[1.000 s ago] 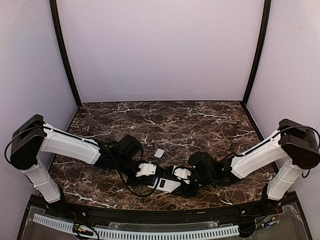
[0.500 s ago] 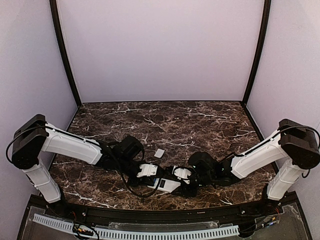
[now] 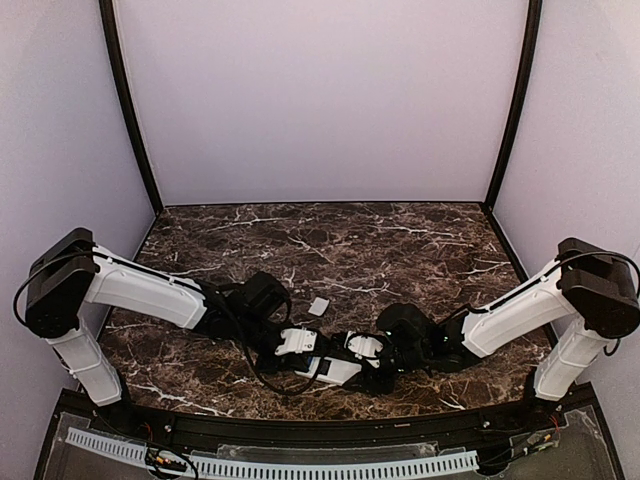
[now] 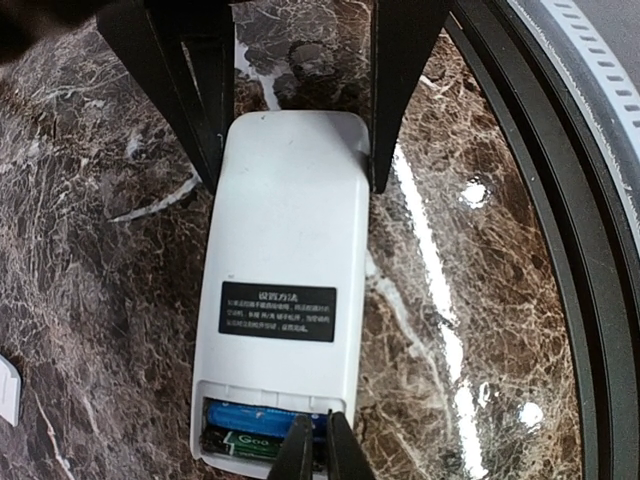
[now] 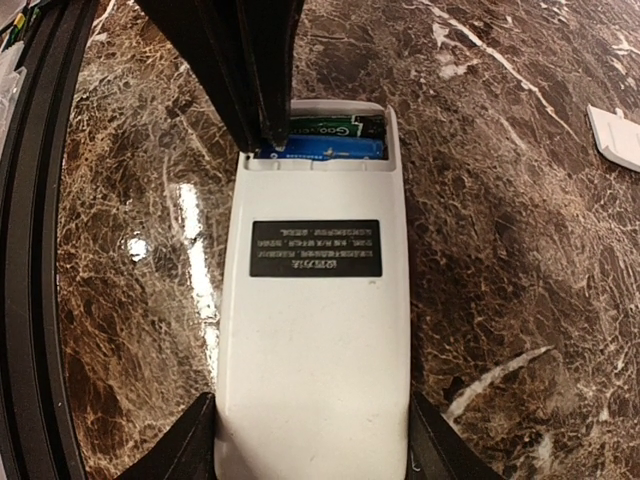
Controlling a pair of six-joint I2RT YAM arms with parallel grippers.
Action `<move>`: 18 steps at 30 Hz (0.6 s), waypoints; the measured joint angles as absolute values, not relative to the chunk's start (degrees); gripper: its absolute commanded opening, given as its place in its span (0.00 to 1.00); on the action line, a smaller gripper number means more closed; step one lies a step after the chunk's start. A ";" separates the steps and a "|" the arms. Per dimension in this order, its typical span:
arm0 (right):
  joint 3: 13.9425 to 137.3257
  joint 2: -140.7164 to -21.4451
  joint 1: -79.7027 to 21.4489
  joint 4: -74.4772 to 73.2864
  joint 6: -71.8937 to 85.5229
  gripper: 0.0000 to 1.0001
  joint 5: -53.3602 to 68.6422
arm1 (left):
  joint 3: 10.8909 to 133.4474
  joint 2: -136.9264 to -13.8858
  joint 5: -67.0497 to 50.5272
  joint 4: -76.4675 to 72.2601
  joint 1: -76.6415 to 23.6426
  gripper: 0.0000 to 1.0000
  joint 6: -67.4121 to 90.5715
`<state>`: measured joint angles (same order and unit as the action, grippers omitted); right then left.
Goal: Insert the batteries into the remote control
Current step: Adjust the battery in the battery compartment.
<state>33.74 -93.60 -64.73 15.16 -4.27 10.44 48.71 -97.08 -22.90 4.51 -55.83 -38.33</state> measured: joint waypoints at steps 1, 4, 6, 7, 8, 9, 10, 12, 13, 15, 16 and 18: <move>33.74 -93.60 -64.73 15.16 -4.27 0.00 10.41 | 48.80 -97.17 -22.81 4.60 -55.83 0.07 -38.33; 33.74 -93.58 -64.73 15.11 -4.29 0.00 10.11 | 49.45 -97.49 -22.20 5.02 -55.94 0.07 -38.33; 33.74 -93.56 -64.71 15.05 -4.23 0.00 9.72 | 50.35 -98.08 -20.88 4.73 -56.51 0.07 -38.61; 33.74 -93.54 -64.69 15.05 -3.86 0.00 9.67 | 50.92 -98.37 -20.23 4.45 -56.66 0.07 -39.09; 33.74 -93.54 -64.64 15.05 -3.73 0.00 9.67 | 51.22 -98.50 -19.64 4.38 -56.84 0.07 -39.42; 33.63 -93.47 -64.58 15.09 -3.75 0.00 9.63 | 51.37 -98.54 -19.05 4.40 -56.93 0.07 -39.77; 33.63 -93.43 -64.53 15.07 -3.73 0.00 9.63 | 51.40 -98.54 -18.52 4.38 -57.08 0.07 -40.12; 33.54 -93.41 -64.49 15.09 -3.77 0.00 9.61 | 51.40 -98.54 -17.89 4.36 -57.25 0.07 -40.49; 33.52 -93.36 -64.49 15.09 -3.77 0.00 9.58 | 51.40 -98.54 -17.69 4.29 -57.36 0.07 -40.62; 33.43 -93.27 -64.49 15.09 -3.77 0.00 9.43 | 51.33 -98.50 -17.30 3.97 -57.45 0.08 -40.95; 33.41 -93.23 -64.49 15.09 -3.77 0.00 9.39 | 51.18 -98.43 -17.06 3.70 -57.45 0.08 -40.99; 33.41 -93.21 -64.51 15.07 -3.84 0.00 9.26 | 50.61 -98.13 -16.49 2.83 -57.45 0.10 -40.99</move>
<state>33.41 -93.21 -64.51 15.07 -3.84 9.26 50.61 -98.13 -16.49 2.83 -57.45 -40.99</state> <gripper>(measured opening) 0.544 0.078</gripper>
